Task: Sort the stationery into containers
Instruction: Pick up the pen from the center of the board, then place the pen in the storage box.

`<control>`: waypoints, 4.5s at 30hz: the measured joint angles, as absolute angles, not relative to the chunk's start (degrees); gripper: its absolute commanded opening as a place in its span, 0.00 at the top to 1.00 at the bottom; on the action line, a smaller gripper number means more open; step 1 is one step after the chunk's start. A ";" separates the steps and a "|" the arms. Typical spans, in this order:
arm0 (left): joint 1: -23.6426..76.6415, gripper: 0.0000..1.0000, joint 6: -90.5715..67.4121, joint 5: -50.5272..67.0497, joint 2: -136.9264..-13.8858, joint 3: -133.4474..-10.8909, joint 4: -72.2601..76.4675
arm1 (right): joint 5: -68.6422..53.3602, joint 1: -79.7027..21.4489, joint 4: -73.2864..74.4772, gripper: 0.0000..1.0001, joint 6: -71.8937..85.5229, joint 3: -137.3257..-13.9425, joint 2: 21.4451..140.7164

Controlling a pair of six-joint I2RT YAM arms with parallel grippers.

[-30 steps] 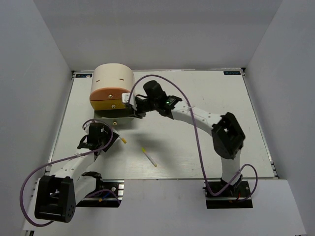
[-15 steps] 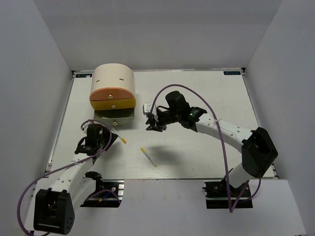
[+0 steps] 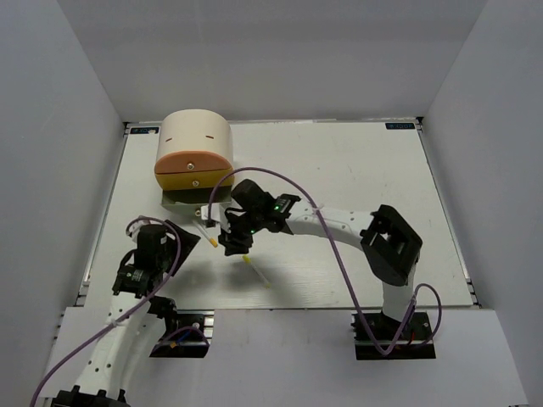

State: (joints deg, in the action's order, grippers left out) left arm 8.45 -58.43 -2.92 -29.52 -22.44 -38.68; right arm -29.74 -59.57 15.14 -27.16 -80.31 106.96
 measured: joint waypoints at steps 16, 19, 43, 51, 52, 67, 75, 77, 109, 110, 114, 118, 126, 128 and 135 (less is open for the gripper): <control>8.38 0.13 -57.95 -25.43 -11.27 -49.15 -57.82 | -12.51 -64.53 16.19 0.68 -14.06 -93.60 121.10; 8.25 0.13 -58.28 -26.76 -8.29 -50.61 -61.32 | -8.80 -65.17 14.74 0.68 -12.12 -94.52 123.07; 7.99 0.13 -58.52 -27.88 -7.77 -53.17 -67.66 | 4.51 -65.43 8.78 0.67 -3.16 -98.17 129.49; 7.99 0.13 -58.52 -27.59 -7.77 -52.75 -67.29 | 4.38 -65.49 8.82 0.68 -2.55 -98.17 129.49; 7.99 0.13 -58.52 -27.46 -7.77 -52.75 -67.29 | 4.36 -65.56 8.82 0.68 -2.26 -98.17 129.49; 7.99 0.13 -58.65 -26.20 -7.77 -52.12 -67.31 | 3.73 -66.46 8.16 0.68 -1.37 -98.02 130.89; 7.99 0.13 -58.81 -25.67 -7.77 -52.12 -67.31 | 3.86 -66.46 5.26 0.91 -1.91 -96.84 130.98; 7.99 0.13 -58.81 -25.61 -7.77 -52.12 -67.31 | 3.86 -66.46 4.19 1.00 -2.35 -96.18 130.78; 7.99 0.13 -58.98 -17.19 -5.69 -41.19 -60.36 | -4.27 -58.41 4.91 1.00 -30.65 -90.67 108.55; 7.99 0.13 -58.98 -17.12 -5.52 -41.19 -60.36 | -4.14 -58.08 4.80 1.00 -31.86 -91.79 109.93; 7.99 0.13 -58.98 -17.06 -5.23 -41.15 -60.38 | -4.47 -57.19 4.62 1.00 -35.09 -94.63 113.84; 7.99 0.13 -59.00 -17.06 -4.75 -41.06 -60.42 | -5.39 -56.69 4.71 1.00 -36.82 -95.85 115.66; 7.99 0.13 -59.24 -16.86 -4.34 -40.62 -60.14 | -6.63 -56.60 5.65 0.71 -38.02 -96.33 116.20; 7.99 0.13 -59.24 -16.56 -4.38 -40.40 -59.92 | -6.85 -56.58 5.91 0.68 -37.98 -96.38 116.44; 7.99 0.13 -59.40 -15.55 -5.15 -39.83 -58.52 | -7.05 -56.45 6.31 0.67 -37.82 -96.44 116.77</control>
